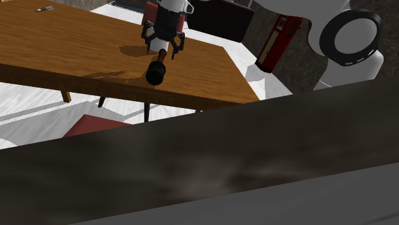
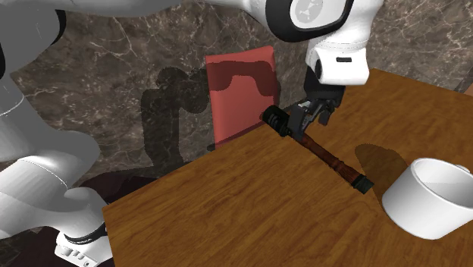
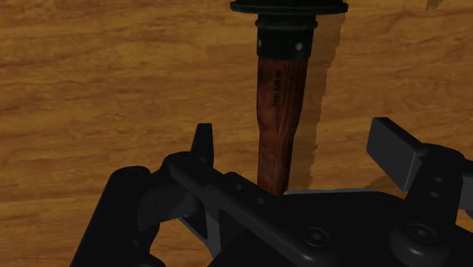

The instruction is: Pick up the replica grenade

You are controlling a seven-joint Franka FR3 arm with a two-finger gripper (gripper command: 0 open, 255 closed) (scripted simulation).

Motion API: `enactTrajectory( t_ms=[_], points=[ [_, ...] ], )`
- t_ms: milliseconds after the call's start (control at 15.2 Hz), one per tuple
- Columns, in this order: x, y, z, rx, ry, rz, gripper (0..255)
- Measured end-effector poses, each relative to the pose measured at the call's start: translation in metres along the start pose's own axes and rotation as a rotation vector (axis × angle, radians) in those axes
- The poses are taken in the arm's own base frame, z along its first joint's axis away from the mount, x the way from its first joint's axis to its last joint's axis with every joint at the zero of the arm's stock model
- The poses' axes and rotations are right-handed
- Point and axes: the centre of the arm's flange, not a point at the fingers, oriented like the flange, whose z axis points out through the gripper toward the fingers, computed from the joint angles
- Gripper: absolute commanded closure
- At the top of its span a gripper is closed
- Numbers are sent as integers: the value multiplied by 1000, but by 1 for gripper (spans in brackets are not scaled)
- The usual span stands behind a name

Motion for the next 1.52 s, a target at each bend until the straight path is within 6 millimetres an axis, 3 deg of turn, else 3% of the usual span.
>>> enactTrajectory(
  t_ms=[396,462,1122,1518],
  points=[
    [1,1,30,1,-1,6,0],
    [1,1,32,1,-1,5,255],
    [2,2,33,2,0,6,255],
    [1,-1,8,1,-1,6,255]
  ],
)
